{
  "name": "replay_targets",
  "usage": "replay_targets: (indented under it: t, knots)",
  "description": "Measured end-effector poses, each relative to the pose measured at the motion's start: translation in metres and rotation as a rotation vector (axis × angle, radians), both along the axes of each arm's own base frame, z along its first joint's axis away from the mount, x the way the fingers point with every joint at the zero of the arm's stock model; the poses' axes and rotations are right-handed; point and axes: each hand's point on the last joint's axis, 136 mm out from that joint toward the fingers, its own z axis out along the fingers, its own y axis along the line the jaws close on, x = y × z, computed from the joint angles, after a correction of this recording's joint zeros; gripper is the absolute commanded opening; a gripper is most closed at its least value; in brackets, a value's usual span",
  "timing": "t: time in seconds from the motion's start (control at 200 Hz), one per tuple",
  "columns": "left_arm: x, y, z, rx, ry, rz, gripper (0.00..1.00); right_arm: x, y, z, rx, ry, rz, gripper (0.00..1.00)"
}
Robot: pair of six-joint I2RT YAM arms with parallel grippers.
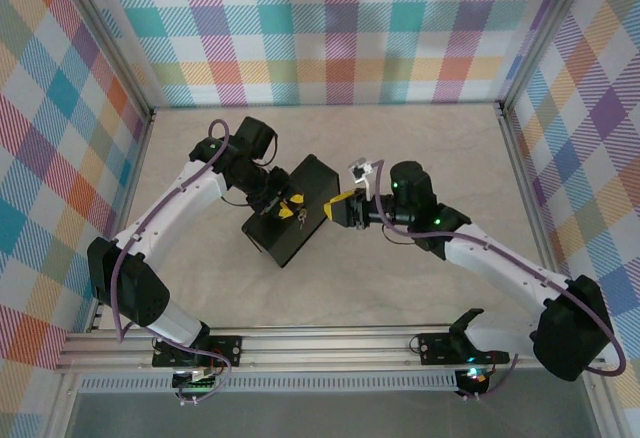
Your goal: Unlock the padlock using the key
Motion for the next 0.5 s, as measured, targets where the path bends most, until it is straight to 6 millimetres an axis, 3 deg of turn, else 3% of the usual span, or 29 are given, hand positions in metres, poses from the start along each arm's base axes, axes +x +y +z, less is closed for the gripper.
replay_targets:
  t: [0.09, 0.23, 0.5]
  knots:
    - [0.000, 0.000, -0.001, 0.002, 0.005, 0.000, 0.00, -0.005, 0.005, -0.002, -0.039, -0.210, 0.052, 0.34]
    - [0.001, 0.000, -0.005, 0.012, 0.019, 0.001, 0.00, -0.015, 0.013, -0.025, -0.110, -0.473, 0.144, 0.33]
    - [0.006, 0.004, -0.004, 0.054, 0.011, 0.006, 0.00, -0.004, 0.037, -0.042, -0.257, -0.806, 0.191, 0.37]
